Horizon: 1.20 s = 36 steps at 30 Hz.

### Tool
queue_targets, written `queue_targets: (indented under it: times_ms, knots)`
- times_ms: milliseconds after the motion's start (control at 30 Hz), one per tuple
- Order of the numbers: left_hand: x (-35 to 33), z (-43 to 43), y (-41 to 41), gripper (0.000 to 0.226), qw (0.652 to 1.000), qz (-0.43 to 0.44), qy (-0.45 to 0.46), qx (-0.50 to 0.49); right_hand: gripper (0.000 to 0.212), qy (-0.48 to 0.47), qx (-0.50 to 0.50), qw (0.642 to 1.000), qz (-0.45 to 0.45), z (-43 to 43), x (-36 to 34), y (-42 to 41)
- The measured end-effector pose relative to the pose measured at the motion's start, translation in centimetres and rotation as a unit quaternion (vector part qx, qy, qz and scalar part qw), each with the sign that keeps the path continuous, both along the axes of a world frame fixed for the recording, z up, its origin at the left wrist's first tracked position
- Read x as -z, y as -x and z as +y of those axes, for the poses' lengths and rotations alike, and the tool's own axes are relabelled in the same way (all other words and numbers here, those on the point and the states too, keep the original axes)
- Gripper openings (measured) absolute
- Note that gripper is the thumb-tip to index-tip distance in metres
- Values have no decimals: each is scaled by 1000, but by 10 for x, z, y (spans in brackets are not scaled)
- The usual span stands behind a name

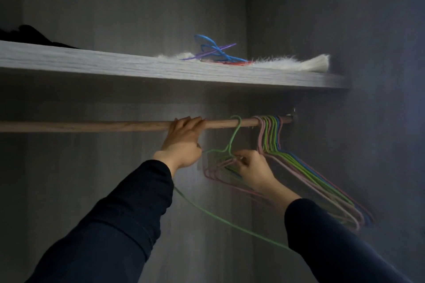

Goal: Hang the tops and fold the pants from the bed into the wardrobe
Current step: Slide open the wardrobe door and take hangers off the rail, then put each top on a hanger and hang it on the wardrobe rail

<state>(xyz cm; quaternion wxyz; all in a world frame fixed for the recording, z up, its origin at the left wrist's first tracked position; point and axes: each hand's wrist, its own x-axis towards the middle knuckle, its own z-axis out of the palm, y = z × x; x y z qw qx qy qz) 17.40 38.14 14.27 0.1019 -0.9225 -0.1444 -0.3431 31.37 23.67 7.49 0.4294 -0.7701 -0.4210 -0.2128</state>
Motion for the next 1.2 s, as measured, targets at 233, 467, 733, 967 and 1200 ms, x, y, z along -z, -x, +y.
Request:
queue_targets:
  times_ms: [233, 467, 733, 967, 1200]
  knots:
    - [1, -10, -2, 77, 1000, 18, 17, -15, 25, 63, 28, 997, -41, -18, -25, 17]
    - [2, -9, 0, 76, 999, 21, 33, 1, 31, 22, 44, 998, -36, -9, -45, 32]
    - [39, -36, -4, 56, 981, -169, 63, 69, 20, -34, 54, 996, 57, -60, 2, 45]
    - [128, -135, -19, 42, 911, -268, 159, 269, 14, -57, 95, 984, 139, -184, 49, 73]
    - [235, -318, -35, 35, 867, -192, 199, 414, 53, -52, 231, 945, 225, -381, 134, 98]
